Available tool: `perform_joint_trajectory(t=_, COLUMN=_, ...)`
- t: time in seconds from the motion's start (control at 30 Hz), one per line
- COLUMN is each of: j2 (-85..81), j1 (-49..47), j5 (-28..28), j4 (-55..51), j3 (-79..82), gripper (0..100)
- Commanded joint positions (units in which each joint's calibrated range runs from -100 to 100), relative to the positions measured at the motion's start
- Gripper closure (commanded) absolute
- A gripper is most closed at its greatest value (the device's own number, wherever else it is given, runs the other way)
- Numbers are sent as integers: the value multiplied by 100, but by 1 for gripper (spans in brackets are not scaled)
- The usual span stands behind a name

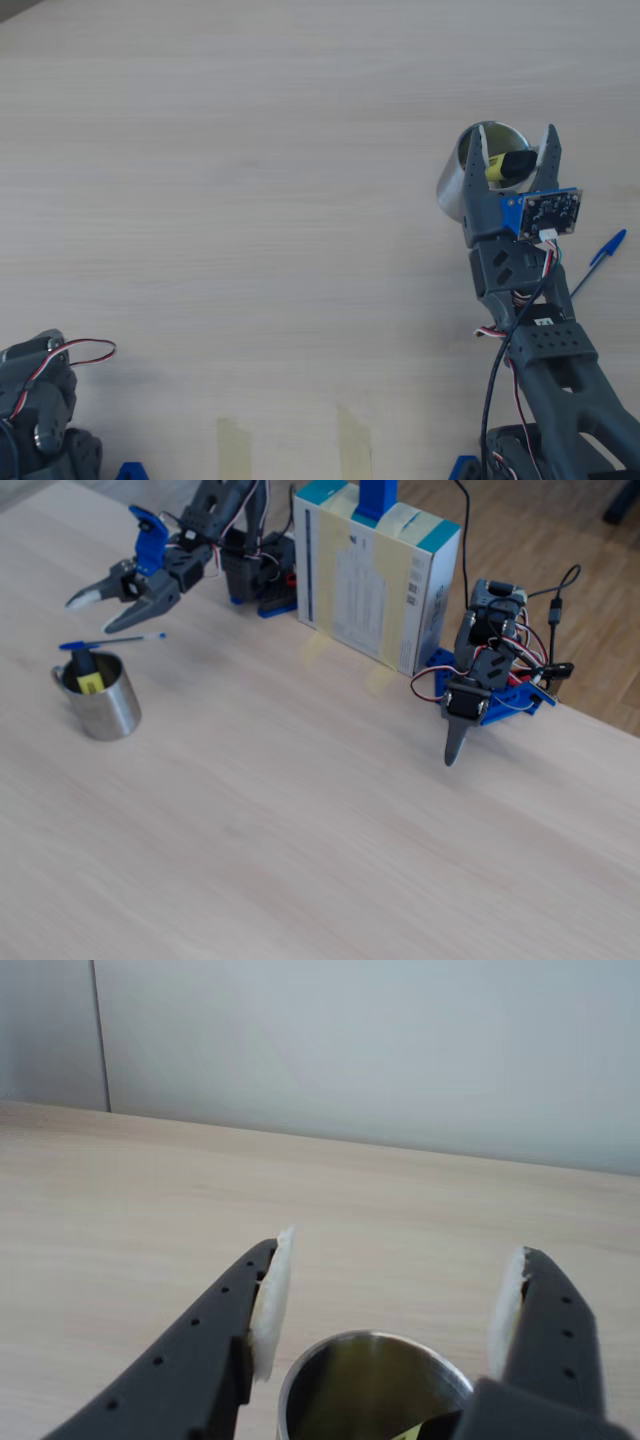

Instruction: Grab the yellow pen and put it in the silver cup.

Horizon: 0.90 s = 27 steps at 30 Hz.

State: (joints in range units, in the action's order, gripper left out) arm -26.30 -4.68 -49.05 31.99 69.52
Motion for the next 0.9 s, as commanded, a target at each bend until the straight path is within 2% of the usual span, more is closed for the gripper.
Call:
perform_joint_trajectory(t=0.0, j2=-578, j1=32, j5=31, j4=-20, j3=173, gripper=68)
perform_joint_trajectory(t=0.2, j2=-1410, j1=32, j5=-10, j4=-80, j3=771, gripper=68)
perform_joint_trajectory(t=0.53, j2=-3114, j1=102, j5=-109, j4=-1796, j3=1188, gripper=71)
perform_joint_trajectory(t=0.87, j2=-4568, j1=337, j5=-255, j4=-2448, j3=2050, gripper=70)
